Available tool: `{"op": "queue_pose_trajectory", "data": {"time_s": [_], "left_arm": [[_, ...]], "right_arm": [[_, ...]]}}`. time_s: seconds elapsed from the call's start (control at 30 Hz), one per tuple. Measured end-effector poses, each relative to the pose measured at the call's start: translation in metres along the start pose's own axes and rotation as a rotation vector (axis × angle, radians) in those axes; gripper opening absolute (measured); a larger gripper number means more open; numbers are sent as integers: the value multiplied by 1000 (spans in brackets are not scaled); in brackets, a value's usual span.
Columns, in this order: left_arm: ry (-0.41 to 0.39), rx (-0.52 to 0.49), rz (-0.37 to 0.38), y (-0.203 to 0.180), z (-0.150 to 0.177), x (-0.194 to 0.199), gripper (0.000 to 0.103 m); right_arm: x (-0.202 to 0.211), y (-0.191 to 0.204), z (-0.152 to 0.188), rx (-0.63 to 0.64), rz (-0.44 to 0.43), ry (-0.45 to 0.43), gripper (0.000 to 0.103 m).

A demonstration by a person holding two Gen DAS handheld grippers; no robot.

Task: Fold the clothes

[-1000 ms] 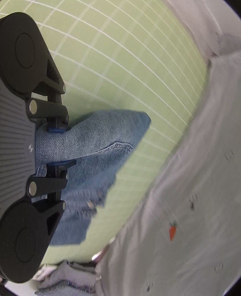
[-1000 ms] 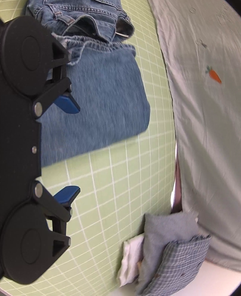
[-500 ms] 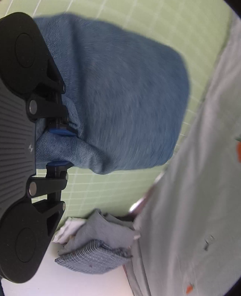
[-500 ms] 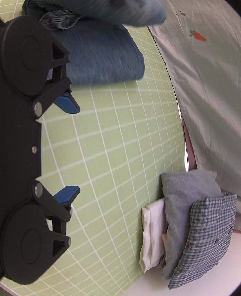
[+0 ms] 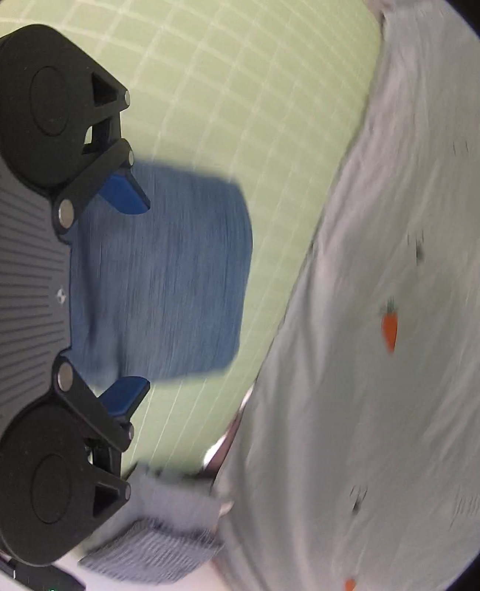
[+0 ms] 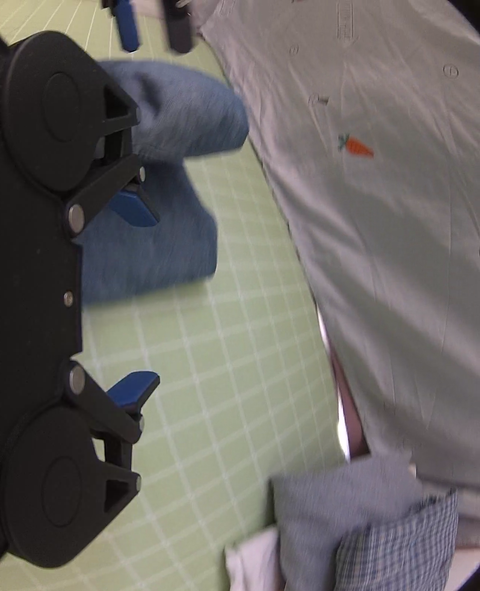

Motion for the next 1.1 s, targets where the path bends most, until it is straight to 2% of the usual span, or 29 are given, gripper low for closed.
{"op": "queue_pose_trajectory", "data": {"time_s": [0.1, 0.17, 0.23, 0.33, 0.37, 0.4, 0.47, 0.57, 0.6, 0.67, 0.73, 0.77, 0.8, 0.9, 1.1], "left_arm": [[38, 92, -71, 38, 7, -8, 94], [86, 109, -97, 49, 19, -21, 94], [133, 129, -93, 57, 33, -30, 94], [129, 95, -94, 54, 41, -33, 96], [133, 73, -103, 49, 39, -34, 96], [137, 61, -108, 48, 39, -33, 96], [139, 43, -95, 45, 37, -31, 96], [110, 22, -46, 38, 28, -20, 96], [101, 11, -36, 36, 26, -18, 96], [106, -30, -31, 29, 27, -23, 98], [149, -39, 1, 24, 33, -34, 99], [168, -45, 14, 21, 36, -40, 99], [181, -54, 18, 18, 38, -46, 99], [202, -82, 28, 10, 40, -61, 100], [267, -51, 95, 8, 43, -83, 101]], "right_arm": [[-5, 22, -8, -3, -95, 6, 86], [-11, 32, -10, -19, -177, 30, 86], [-23, 41, -6, -32, -258, 90, 86], [-46, 52, 6, -54, -330, 184, 82], [-52, 55, 9, -68, -355, 203, 64], [-55, 55, 11, -89, -383, 205, 39], [-50, 50, 7, -120, -424, 181, 17], [-24, 22, -10, -235, -515, 120, 15], [-18, 10, -13, -237, -481, 94, 15], [-11, -13, -15, -166, -358, 51, 17], [-21, -27, -5, -58, -198, 93, 36], [-25, -30, -2, -48, -176, 108, 51], [-26, -30, 1, -61, -186, 116, 63], [-32, -32, 9, -99, -216, 141, 79], [-43, -34, 25, -176, -277, 190, 89]]}}
Point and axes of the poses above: each gripper's, at about its wrist camera, not at the fingertips, and x roughly against the way its jaws point, y to its left, z to its underside, the point moved 5 cm from there along -x, roughly the way its jaws point, and after that the axes turned 1 degree about -z, right-handed, at the moved point
